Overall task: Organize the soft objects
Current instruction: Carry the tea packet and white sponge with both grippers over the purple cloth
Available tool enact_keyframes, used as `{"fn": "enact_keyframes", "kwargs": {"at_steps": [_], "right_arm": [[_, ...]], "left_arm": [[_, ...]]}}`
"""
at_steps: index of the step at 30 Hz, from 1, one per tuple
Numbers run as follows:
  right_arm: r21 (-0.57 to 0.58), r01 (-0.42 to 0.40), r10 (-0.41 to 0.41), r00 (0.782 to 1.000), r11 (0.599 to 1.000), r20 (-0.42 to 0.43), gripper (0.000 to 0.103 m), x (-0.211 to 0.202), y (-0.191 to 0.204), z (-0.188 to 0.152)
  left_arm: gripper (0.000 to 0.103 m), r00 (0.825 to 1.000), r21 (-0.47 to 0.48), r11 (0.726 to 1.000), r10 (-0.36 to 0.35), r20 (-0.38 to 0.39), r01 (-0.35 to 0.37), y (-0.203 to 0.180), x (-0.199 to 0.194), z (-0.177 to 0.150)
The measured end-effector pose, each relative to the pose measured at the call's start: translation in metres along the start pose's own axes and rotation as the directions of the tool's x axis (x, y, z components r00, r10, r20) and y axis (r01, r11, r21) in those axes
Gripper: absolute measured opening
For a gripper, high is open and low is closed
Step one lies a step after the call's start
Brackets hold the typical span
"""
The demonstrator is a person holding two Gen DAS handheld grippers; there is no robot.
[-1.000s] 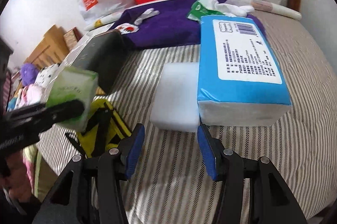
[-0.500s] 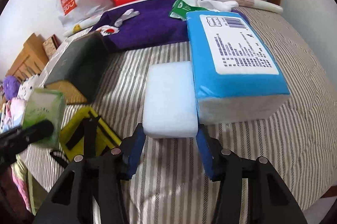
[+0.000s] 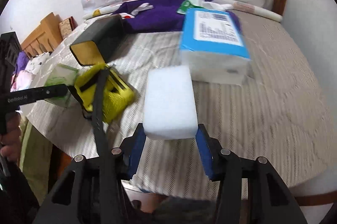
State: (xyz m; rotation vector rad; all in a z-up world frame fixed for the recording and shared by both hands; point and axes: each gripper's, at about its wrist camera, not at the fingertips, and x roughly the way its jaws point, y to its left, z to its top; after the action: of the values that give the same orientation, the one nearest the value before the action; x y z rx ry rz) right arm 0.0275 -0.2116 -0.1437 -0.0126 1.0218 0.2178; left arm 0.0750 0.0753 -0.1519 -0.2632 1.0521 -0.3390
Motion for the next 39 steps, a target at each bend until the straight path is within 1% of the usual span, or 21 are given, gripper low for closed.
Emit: {"fn": "enact_keyframes", "kwargs": {"at_steps": [2,5,7,8,9,11,13,15,17,20,22,24,25,26,27,28,29,32,34,37,39], "right_arm": [[0.004,0.029,-0.029,1.000,1.000,0.007,0.049,-0.005,-0.009,-0.007],[0.022,0.020,-0.020,1.000,1.000,0.011,0.051,-0.006,-0.022,-0.011],[0.021,0.014,-0.014,1.000,1.000,0.016,0.057,-0.004,-0.028,-0.011],[0.019,0.010,-0.011,1.000,1.000,0.009,0.067,-0.001,-0.031,-0.011],[0.015,0.010,-0.010,1.000,1.000,0.004,0.070,0.002,-0.032,-0.011],[0.011,0.012,-0.012,1.000,1.000,0.019,0.070,0.007,-0.035,-0.010],[0.012,0.015,-0.015,1.000,1.000,0.014,0.070,0.013,-0.038,-0.009],[0.022,0.016,-0.016,1.000,1.000,0.014,0.070,0.019,-0.040,-0.005],[0.027,0.016,-0.016,1.000,1.000,0.017,0.070,0.024,-0.040,0.001],[0.010,0.029,-0.029,0.999,1.000,0.016,0.070,0.034,-0.037,0.007],[-0.012,0.060,-0.060,0.998,0.998,0.024,0.070,0.040,-0.033,0.009],[-0.032,0.074,-0.073,0.997,0.997,0.031,0.069,0.041,-0.032,0.009],[-0.037,0.074,-0.072,0.997,0.997,0.034,0.068,0.041,-0.032,0.009],[-0.040,0.072,-0.071,0.997,0.997,0.037,0.064,0.040,-0.033,0.008],[-0.047,0.072,-0.070,0.997,0.996,0.042,0.058,0.039,-0.035,0.008],[-0.049,0.072,-0.070,0.997,0.996,0.043,0.055,0.038,-0.037,0.007],[-0.048,0.072,-0.070,0.997,0.996,0.042,0.049,0.037,-0.039,0.007],[-0.035,0.080,-0.079,0.996,0.996,0.036,0.049,0.034,-0.047,0.005],[-0.026,0.071,-0.069,0.997,0.997,0.041,0.049,0.034,-0.051,0.004],[-0.038,0.073,-0.072,0.997,0.997,0.039,0.049,0.034,-0.051,0.004],[-0.043,0.062,-0.061,0.998,0.997,0.035,0.049,0.033,-0.050,0.005]], "left_arm": [[0.024,1.000,-0.003,1.000,0.019,-0.004,-0.019,0.003,-0.001,-0.003],[0.025,0.998,-0.001,0.998,0.055,-0.015,-0.055,0.007,0.001,-0.006],[0.026,0.998,0.002,0.998,0.064,-0.007,-0.064,0.008,0.002,-0.006],[0.031,0.998,0.002,0.998,0.065,-0.009,-0.065,0.009,0.002,-0.006],[0.040,0.997,0.003,0.997,0.075,-0.016,-0.075,0.009,0.004,-0.006],[0.046,0.996,0.008,0.996,0.089,-0.010,-0.089,0.010,0.005,-0.007],[0.047,0.996,0.009,0.996,0.093,-0.002,-0.093,0.010,0.004,-0.008],[0.053,0.996,0.007,0.996,0.094,-0.001,-0.094,0.010,0.003,-0.009],[0.059,0.993,0.018,0.992,0.121,-0.002,-0.121,0.007,0.004,-0.009],[0.062,0.983,0.045,0.982,0.184,0.002,-0.184,0.000,0.008,-0.008],[0.063,0.973,0.063,0.971,0.232,0.011,-0.232,-0.006,0.012,-0.007],[0.063,0.959,0.084,0.956,0.281,0.024,-0.282,-0.010,0.016,-0.007],[0.063,0.949,0.094,0.944,0.313,0.036,-0.315,-0.013,0.018,-0.007],[0.063,0.941,0.103,0.936,0.334,0.048,-0.337,-0.015,0.020,-0.007],[0.063,0.932,0.112,0.926,0.356,0.065,-0.361,-0.016,0.021,-0.008],[0.059,0.931,0.112,0.925,0.357,0.081,-0.364,-0.016,0.021,-0.009],[0.050,0.931,0.112,0.925,0.353,0.091,-0.362,-0.015,0.020,-0.008],[0.048,0.939,0.108,0.935,0.329,0.096,-0.338,-0.012,0.017,-0.007],[0.047,0.947,0.102,0.943,0.308,0.092,-0.317,-0.010,0.015,-0.007],[0.047,0.965,0.074,0.965,0.247,0.084,-0.253,-0.007,0.010,-0.006],[0.047,0.973,0.063,0.973,0.219,0.080,-0.224,-0.009,0.007,-0.006]]}}
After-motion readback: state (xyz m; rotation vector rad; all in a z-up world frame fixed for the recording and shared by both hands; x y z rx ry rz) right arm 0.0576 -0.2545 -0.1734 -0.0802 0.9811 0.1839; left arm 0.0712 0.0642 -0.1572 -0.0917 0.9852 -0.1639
